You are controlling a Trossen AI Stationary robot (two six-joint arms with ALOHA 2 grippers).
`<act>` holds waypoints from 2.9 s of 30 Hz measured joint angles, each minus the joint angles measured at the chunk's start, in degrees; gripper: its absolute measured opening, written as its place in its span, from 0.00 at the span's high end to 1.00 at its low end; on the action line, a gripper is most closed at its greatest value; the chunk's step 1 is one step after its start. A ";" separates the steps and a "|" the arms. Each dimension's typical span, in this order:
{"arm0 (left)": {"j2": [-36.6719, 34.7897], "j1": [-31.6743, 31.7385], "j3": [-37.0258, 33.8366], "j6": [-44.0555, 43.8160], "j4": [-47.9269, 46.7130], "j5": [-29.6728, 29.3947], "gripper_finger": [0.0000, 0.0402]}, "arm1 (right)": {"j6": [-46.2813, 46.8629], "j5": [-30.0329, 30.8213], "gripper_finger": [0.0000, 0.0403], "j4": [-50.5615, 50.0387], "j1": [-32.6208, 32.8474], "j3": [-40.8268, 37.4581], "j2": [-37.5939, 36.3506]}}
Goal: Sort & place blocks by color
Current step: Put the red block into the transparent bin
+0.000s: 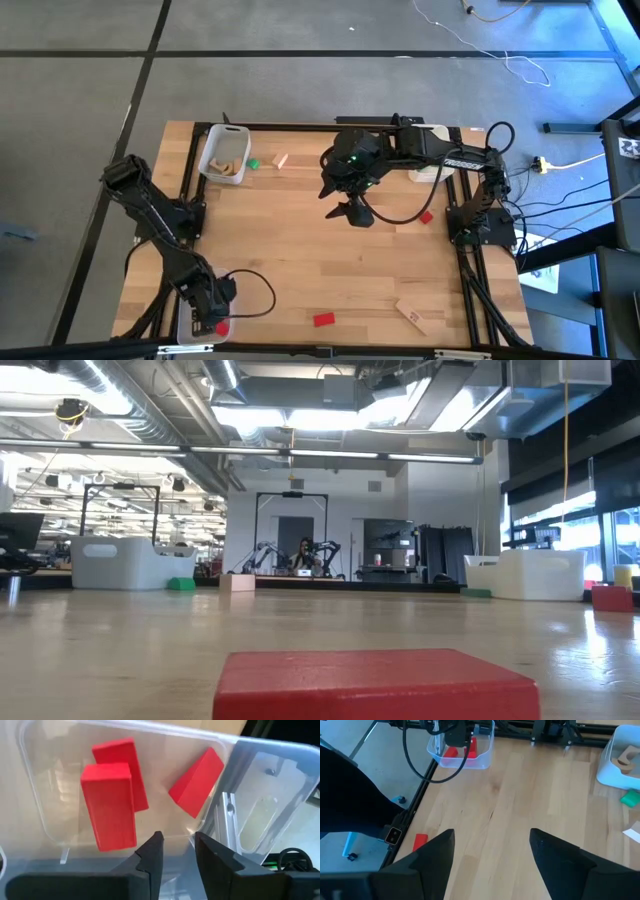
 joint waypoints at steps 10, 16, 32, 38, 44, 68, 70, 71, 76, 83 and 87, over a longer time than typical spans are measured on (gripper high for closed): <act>-7.32 2.22 -0.01 1.14 -8.42 -6.41 0.75 | -3.23 -0.01 0.35 -5.96 -0.01 0.00 0.00; -20.02 2.81 -0.02 1.06 -13.98 -26.09 0.75 | -5.37 0.01 0.35 -13.99 0.02 -0.04 -0.19; -42.29 3.88 0.00 23.25 -18.31 -56.85 0.75 | 5.10 -0.04 0.35 -22.71 0.82 -0.02 -0.57; -44.83 3.86 -0.01 26.14 -22.73 -54.36 0.75 | 13.87 -0.01 0.35 -22.56 0.90 -0.02 -0.57; -46.81 3.86 0.00 31.70 -25.00 -54.77 0.75 | 22.95 0.93 0.35 -23.25 0.90 -0.53 -0.54; -52.69 3.86 0.00 31.80 -24.91 -60.49 0.75 | 21.72 21.46 0.35 -25.07 1.45 -6.53 -17.16; -52.68 3.86 0.00 30.71 -24.86 -61.09 0.75 | 23.72 21.51 0.35 -24.58 1.43 -10.62 -19.96; -52.68 3.86 0.00 30.45 -24.86 -61.11 0.75 | 24.54 21.51 0.35 -24.01 1.43 -12.68 -21.35; -52.68 3.86 0.00 30.36 -24.86 -61.35 0.74 | 29.63 21.91 0.35 -20.26 1.36 -24.17 -28.49; -52.68 3.86 0.00 30.28 -24.84 -64.03 0.75 | 45.96 25.98 0.35 -17.28 0.99 -40.04 -36.69; -52.68 3.86 0.00 30.41 -24.91 -66.51 0.75 | 51.03 25.64 0.35 -15.97 0.99 -46.00 -38.02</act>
